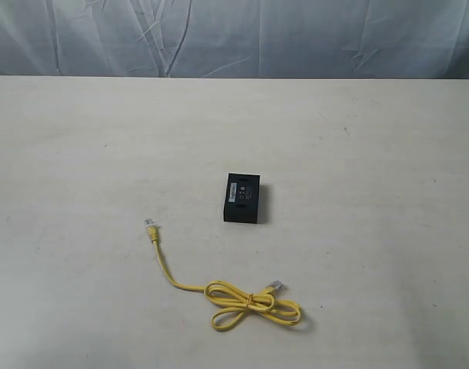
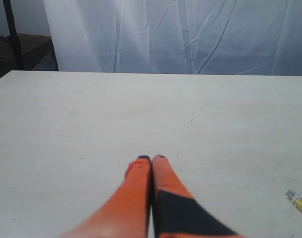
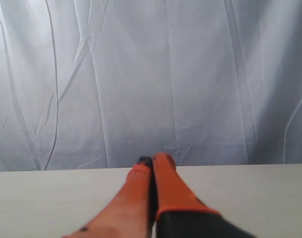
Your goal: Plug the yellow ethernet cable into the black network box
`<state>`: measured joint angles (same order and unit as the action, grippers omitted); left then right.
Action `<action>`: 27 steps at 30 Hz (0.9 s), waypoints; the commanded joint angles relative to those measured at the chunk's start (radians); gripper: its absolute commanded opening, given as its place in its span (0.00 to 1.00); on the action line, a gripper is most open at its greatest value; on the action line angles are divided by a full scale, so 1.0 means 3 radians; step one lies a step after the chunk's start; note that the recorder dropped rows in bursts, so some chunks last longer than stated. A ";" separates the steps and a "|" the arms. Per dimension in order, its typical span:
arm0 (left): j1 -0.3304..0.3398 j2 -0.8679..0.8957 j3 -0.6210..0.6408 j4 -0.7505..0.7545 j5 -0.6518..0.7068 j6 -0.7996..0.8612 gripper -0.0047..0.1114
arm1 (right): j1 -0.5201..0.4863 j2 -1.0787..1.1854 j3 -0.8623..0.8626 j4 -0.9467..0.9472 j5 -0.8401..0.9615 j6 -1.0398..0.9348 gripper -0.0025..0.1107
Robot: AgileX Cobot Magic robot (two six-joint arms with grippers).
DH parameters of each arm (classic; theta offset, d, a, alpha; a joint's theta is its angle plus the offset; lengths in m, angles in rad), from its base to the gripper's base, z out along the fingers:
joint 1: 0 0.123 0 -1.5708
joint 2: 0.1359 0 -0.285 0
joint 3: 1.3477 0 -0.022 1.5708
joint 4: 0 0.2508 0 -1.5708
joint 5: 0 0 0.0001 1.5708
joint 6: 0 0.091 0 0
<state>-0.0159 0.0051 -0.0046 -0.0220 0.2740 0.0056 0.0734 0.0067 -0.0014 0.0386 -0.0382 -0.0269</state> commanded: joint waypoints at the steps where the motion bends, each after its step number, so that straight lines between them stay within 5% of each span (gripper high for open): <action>1: 0.0003 -0.0017 0.0015 0.0015 -0.0043 0.0001 0.04 | -0.0010 0.0062 -0.0195 -0.0019 0.0304 -0.0009 0.02; 10: 0.0003 -0.0017 0.0015 0.0015 -0.0043 0.0001 0.04 | -0.0010 0.1060 -0.1315 -0.0048 0.1849 -0.0009 0.02; 20: 0.0003 -0.0017 0.0015 0.0015 -0.0043 0.0001 0.04 | -0.0010 0.1533 -0.1473 0.0182 0.1748 0.0016 0.02; 27: 0.0003 -0.0017 0.0015 0.0015 -0.0043 0.0001 0.04 | -0.0010 0.2208 -0.1736 0.0377 0.2377 0.0010 0.02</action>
<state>-0.0159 0.0051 -0.0046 -0.0220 0.2740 0.0071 0.0734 0.5892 -0.4776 0.1235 0.6081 -0.0249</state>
